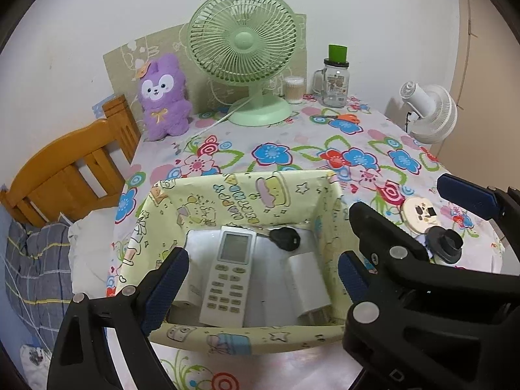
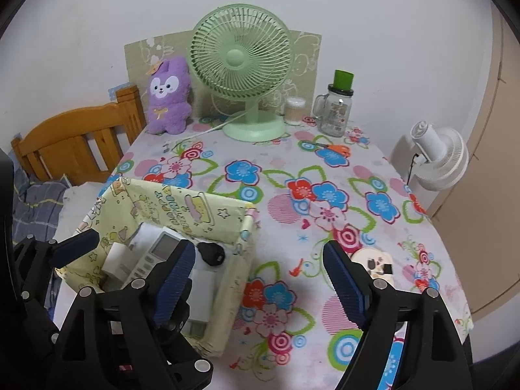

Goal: Organize rigid objects
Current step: 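Withdraw both grippers from the box toward the lavender object and black cup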

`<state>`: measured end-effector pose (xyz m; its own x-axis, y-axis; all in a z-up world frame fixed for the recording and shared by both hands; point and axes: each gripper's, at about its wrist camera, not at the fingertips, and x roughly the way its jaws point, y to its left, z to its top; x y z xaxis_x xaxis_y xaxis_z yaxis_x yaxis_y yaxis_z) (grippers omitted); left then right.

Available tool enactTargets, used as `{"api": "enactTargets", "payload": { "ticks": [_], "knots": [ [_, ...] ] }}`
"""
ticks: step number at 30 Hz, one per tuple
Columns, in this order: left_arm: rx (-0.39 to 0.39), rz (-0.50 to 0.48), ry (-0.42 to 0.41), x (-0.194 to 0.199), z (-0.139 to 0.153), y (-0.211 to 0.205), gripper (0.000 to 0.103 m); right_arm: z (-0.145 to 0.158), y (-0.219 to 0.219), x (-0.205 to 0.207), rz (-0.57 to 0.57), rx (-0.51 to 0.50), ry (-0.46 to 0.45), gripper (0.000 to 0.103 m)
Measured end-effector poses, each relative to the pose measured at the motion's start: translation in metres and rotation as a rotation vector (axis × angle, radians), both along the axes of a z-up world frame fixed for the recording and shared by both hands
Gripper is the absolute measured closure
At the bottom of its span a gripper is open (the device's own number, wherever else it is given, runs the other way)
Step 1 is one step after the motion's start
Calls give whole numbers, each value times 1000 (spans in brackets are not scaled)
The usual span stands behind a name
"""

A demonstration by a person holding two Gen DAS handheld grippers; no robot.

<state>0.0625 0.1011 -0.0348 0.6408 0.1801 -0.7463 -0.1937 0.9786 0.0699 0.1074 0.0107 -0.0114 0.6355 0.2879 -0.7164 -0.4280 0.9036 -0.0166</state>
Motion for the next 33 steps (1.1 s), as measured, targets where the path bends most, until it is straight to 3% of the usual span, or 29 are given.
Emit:
{"api": "enactTargets", "payload": {
  "ticks": [18, 33],
  "knots": [
    [16, -2, -34, -7, 14, -39, 0, 15, -39, -9, -8, 18, -27, 18],
    [9, -26, -55, -9, 20, -70, 0, 22, -72, -12, -25, 32, -41, 17]
  ]
}}
